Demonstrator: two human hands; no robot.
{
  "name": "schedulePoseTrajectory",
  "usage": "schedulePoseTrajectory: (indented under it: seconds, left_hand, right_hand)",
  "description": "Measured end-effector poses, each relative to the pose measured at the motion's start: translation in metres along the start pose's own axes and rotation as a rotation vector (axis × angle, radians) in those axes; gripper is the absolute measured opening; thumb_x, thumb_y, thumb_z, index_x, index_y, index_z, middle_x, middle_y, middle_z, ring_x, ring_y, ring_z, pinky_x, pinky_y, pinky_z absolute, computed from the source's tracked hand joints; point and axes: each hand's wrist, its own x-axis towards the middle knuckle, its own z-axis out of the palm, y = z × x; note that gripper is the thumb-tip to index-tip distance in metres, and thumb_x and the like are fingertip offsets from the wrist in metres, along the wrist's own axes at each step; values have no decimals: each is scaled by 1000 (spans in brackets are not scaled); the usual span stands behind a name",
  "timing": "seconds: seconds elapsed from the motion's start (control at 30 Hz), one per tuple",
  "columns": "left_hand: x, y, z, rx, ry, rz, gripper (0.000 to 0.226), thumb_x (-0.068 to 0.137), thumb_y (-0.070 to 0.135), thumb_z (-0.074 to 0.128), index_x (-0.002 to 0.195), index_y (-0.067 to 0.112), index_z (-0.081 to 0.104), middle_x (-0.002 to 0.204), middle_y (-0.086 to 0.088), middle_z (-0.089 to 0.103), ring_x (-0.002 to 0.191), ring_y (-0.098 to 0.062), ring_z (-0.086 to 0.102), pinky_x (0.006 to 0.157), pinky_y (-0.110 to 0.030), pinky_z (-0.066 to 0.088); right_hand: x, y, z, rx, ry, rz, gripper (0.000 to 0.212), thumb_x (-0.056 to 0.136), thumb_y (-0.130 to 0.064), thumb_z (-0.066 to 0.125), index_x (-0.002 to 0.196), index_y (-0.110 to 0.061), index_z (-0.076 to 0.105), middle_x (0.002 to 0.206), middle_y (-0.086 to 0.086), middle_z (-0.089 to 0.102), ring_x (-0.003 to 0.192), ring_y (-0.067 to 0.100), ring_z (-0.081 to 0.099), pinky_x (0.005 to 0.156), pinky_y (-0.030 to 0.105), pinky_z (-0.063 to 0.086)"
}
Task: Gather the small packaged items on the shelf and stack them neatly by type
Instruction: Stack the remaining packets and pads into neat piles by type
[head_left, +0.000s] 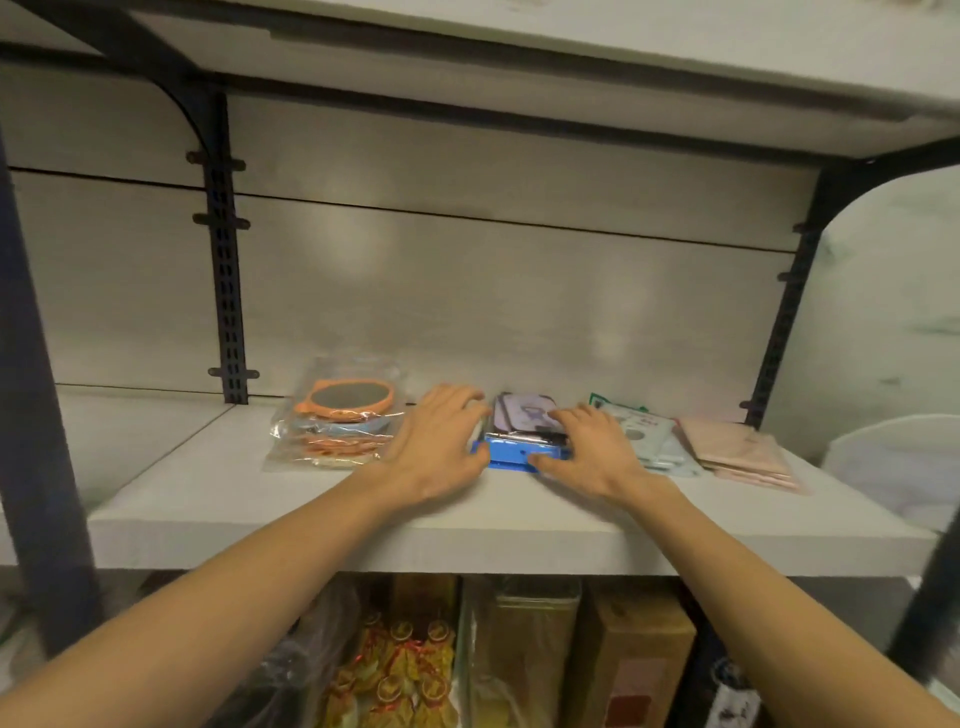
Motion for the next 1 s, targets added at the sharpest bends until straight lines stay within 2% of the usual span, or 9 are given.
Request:
schedulePoseTrajectory:
  seconds: [0.2,0.3,0.37,0.47,0.6,0.8,0.87,0.93,1.0]
  left_hand:
    - [43,20,44,-173,-20,-231,33,97,41,54,125,25,58,134,5,54,121,-19,55,94,-33,43]
    - [61,14,56,-320,42,-406,24,98,44,54,114,29,65,120,9,65,110,-16,63,91,-34,49]
    - [67,10,62,-397,52,-491,20,96,47,54,100,34,68,106,15,71,99,-12,67,86,-33,52]
    - [67,8,71,-519,131,-535,34,88,59,45,92,35,69,96,18,73,91,-7,67,85,-35,53]
    - [64,5,78,-640,227,-552,52,88,70,36,103,32,68,96,15,73,95,-8,66,90,-40,52]
    - [63,-3,76,-778,213,-744,60,81,79,37,105,33,68,100,13,72,100,-11,67,96,-38,49]
    - [66,-5,74,-857,232,-790,44,90,66,50,103,30,70,100,8,73,100,-14,68,95,-35,49]
    - [67,-3,74,-913,252,-804,16,97,38,63,102,24,70,99,3,74,100,-17,68,95,-32,50]
    - [68,-1,74,-977,242,-820,15,95,27,69,108,19,69,99,-2,75,97,-18,70,96,-35,52]
  right_hand:
    - [6,36,13,78,61,-147,45,86,-48,64,125,-28,63,125,-7,65,118,18,59,111,40,33]
    - [12,54,15,152,122,-224,28,87,-45,63,110,-30,70,112,-12,69,107,13,63,112,42,36]
    - [16,61,12,208,146,-274,29,88,-47,59,106,-30,73,108,-13,71,101,12,66,105,38,44]
    - [25,68,7,341,251,-304,24,94,-42,59,109,-29,72,108,-16,72,98,9,66,87,30,51]
    - [46,67,9,506,438,-303,16,96,-28,66,110,-23,73,103,-15,73,93,2,66,83,23,51]
    - [46,58,18,591,506,-481,16,93,-31,68,104,-23,76,99,-15,74,87,5,69,77,31,56]
    - [42,57,17,584,462,-526,18,90,-35,70,102,-25,78,98,-16,74,87,2,70,77,28,57]
    - [38,59,18,532,379,-576,18,86,-38,76,100,-26,80,100,-17,75,90,0,70,78,27,57]
    - [34,64,21,467,321,-623,21,83,-40,79,98,-26,81,101,-17,76,92,-1,70,80,26,58]
